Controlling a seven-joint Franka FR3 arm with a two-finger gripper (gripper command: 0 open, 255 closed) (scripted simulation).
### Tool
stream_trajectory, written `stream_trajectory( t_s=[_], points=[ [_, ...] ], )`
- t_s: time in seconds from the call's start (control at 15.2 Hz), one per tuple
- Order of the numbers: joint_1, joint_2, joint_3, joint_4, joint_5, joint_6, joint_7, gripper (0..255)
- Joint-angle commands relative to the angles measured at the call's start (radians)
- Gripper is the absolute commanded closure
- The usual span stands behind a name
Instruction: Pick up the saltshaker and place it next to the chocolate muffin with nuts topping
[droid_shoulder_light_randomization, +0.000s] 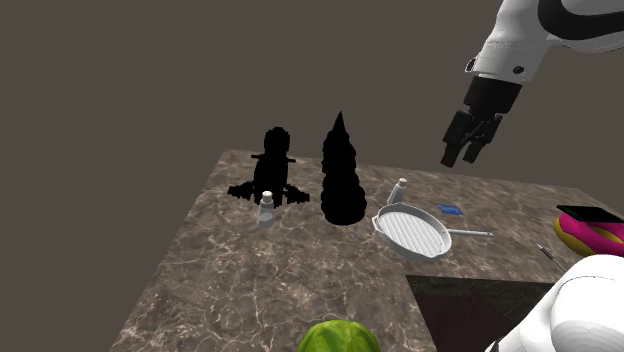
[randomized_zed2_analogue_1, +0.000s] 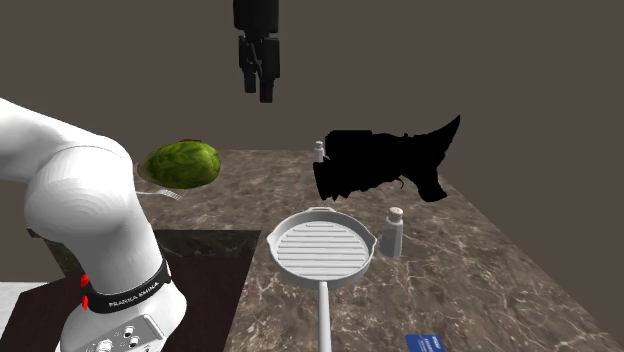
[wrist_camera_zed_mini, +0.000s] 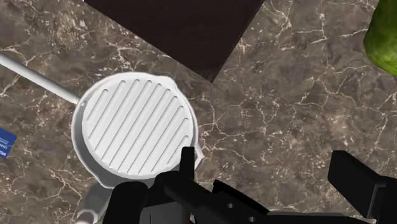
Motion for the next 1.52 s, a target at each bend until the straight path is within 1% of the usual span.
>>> stream_trajectory(
  t_s=[0.0,0.33,0.73,1.12,1.45],
  points=[
    [0.000,0.000,0.000,0.000,0.000,0.000,0.000,0],
    [0.024,0.138,0.060,0.014,0.048,0.120,0.067,0],
    [0.049,0.330,0.126,0.074,0.086,0.247,0.143,0],
    [0.070,0.541,0.182,0.181,0.098,0.347,0.218,0],
    [0.088,0.726,0.219,0.306,0.088,0.405,0.283,0]
  ],
)
